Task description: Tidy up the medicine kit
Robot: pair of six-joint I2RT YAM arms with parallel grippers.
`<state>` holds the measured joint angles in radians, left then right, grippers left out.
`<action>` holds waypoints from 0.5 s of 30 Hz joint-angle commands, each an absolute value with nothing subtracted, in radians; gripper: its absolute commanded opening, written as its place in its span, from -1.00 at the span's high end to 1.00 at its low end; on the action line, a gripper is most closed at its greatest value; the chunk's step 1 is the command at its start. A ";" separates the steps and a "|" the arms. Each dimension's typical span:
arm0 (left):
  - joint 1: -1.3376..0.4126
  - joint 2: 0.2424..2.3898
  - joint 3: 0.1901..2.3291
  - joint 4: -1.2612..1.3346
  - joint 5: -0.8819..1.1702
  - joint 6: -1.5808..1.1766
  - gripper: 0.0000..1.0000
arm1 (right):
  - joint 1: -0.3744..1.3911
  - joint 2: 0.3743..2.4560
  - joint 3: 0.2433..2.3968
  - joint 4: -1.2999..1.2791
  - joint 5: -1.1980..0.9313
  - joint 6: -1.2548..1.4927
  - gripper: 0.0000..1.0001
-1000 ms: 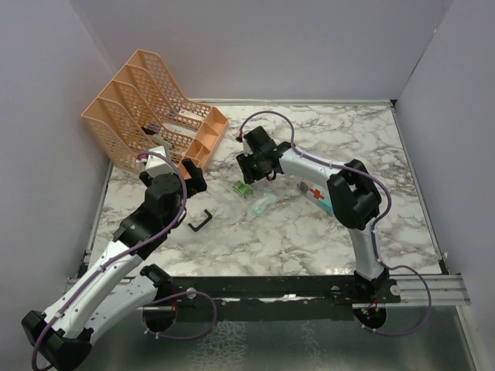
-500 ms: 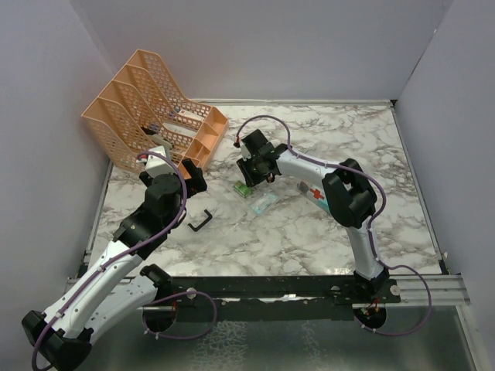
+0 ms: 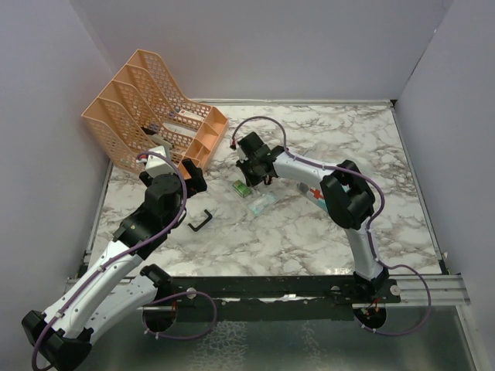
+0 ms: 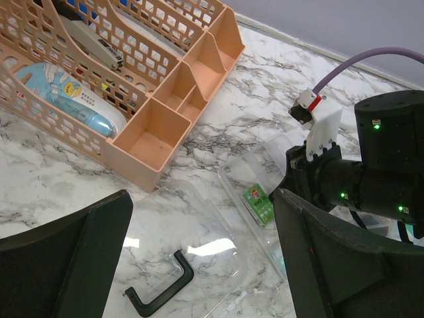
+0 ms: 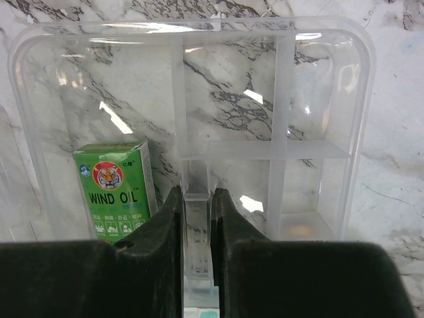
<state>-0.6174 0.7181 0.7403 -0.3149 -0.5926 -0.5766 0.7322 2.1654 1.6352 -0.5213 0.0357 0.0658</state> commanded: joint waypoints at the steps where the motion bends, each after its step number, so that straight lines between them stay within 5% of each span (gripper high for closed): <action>1: -0.621 0.709 0.755 -0.306 -0.614 -0.569 -0.81 | 0.735 2.102 1.654 -0.543 0.047 0.083 0.96; 15: -0.621 0.687 0.753 -0.306 -0.604 -0.572 -0.81 | 0.731 1.979 1.801 -0.671 -0.001 0.051 0.98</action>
